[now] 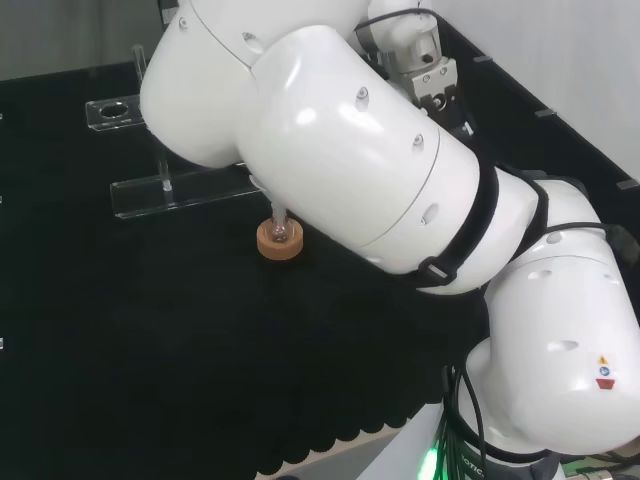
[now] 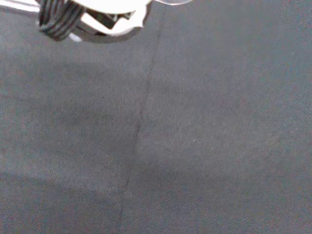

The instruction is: Pour all the NaCl from the weighing funnel into the round-bottom flask.

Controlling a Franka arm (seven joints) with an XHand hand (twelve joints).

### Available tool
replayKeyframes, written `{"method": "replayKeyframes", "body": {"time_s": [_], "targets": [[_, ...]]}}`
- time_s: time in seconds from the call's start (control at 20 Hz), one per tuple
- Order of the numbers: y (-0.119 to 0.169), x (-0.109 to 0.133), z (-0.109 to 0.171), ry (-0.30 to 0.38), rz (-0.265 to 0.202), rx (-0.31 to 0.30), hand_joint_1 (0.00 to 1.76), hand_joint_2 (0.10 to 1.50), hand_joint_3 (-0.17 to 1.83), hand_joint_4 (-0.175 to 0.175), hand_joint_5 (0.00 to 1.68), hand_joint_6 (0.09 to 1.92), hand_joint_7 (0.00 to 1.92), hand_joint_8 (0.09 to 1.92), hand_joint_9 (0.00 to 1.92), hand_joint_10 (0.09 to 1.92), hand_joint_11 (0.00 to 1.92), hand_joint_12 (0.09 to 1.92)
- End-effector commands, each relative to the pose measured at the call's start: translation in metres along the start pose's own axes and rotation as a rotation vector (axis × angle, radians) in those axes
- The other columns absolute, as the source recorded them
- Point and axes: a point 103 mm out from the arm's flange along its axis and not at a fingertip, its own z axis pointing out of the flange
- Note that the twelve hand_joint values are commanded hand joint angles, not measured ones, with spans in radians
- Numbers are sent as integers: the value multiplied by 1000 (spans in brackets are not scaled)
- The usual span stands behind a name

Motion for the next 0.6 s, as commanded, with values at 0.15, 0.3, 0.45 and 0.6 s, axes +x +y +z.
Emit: {"method": "replayKeyframes", "body": {"time_s": [0.15, 0.3, 0.45, 0.6], "targets": [[-30, 1, -30, -23, 7, 3, 1094, 717, 637, 175, 1165, 854, 819, 672, 1078, 372, 699, 1137], [-37, 4, -41, -33, 1, 2, 1094, 715, 640, 175, 1165, 854, 819, 672, 1077, 372, 699, 1136], [-43, 8, -50, -36, -10, -6, 1094, 714, 642, 175, 1166, 854, 817, 672, 1077, 371, 699, 1136], [-50, 18, -56, -53, -27, -6, 1095, 712, 646, 175, 1167, 854, 816, 672, 1077, 371, 699, 1136]]}}
